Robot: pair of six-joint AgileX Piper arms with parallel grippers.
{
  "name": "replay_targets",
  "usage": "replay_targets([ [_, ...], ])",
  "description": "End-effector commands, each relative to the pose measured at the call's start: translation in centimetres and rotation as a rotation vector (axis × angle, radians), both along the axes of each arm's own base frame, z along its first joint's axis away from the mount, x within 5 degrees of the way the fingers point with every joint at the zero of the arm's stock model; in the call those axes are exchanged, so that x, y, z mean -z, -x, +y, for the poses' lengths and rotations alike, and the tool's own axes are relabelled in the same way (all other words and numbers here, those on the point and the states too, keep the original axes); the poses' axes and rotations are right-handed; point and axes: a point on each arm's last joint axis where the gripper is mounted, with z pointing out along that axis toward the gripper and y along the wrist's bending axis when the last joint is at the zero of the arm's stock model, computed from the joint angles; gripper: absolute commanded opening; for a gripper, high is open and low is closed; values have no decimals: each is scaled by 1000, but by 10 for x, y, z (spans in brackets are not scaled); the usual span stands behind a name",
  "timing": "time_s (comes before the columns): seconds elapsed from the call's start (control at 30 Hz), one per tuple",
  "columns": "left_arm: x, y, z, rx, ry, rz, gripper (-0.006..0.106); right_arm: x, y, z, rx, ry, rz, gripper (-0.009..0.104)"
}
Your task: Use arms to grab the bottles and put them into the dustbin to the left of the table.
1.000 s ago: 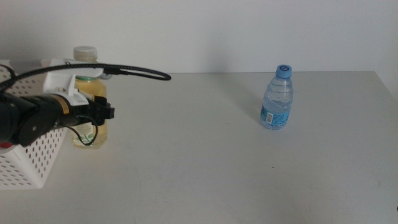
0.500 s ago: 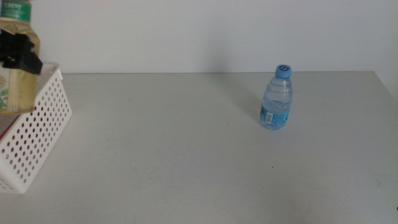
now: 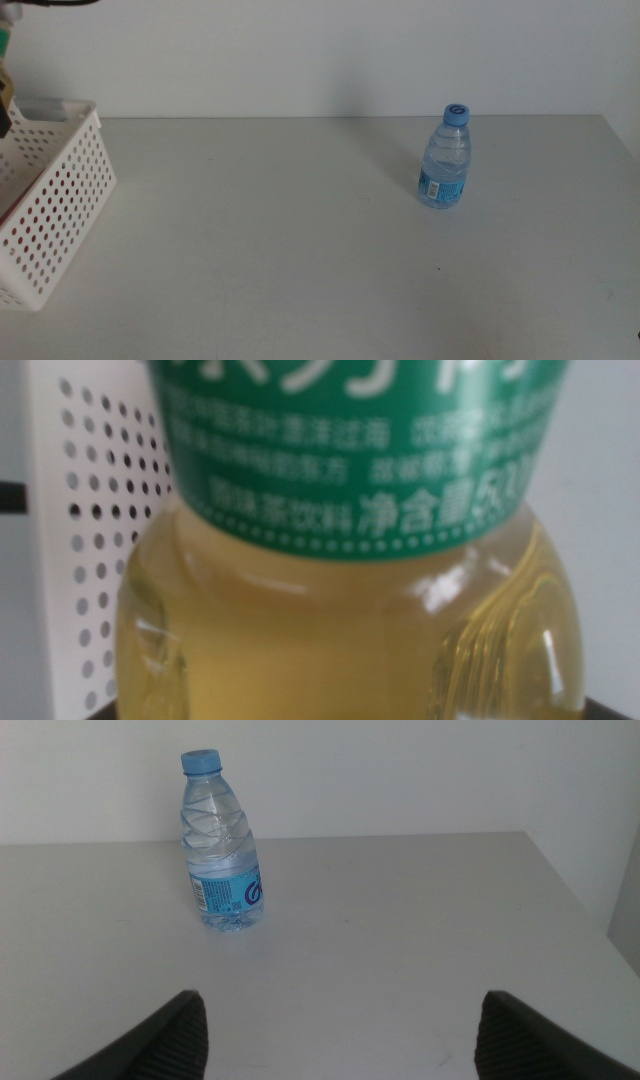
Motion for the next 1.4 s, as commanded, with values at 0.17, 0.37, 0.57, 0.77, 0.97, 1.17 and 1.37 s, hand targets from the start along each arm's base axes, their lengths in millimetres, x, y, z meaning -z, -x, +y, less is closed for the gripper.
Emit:
replay_targets([
  [0.17, 20, -21, 25, -107, 25, -9, 0, -12, 1, 0, 4, 9, -113, 94],
  [0.37, 51, -35, 26, -109, 93, 77, 25, -12, 1, 0, 4, 9, -113, 94],
  [0.57, 56, -41, 22, -133, 123, 64, 71, -12, 1, 0, 4, 9, -113, 94],
  [0.77, 57, -40, 12, -109, 134, 102, 94, -12, 1, 0, 4, 9, -113, 94],
  [0.97, 56, -47, -9, -126, 150, 89, 94, -12, 1, 0, 4, 9, -113, 94],
  [1.17, 36, -54, -23, -149, 69, 37, 94, -12, 1, 0, 4, 9, -113, 94],
  [1.37, -40, -39, -28, -142, 69, -114, 94, -12, 1, 0, 4, 9, -113, 94],
])
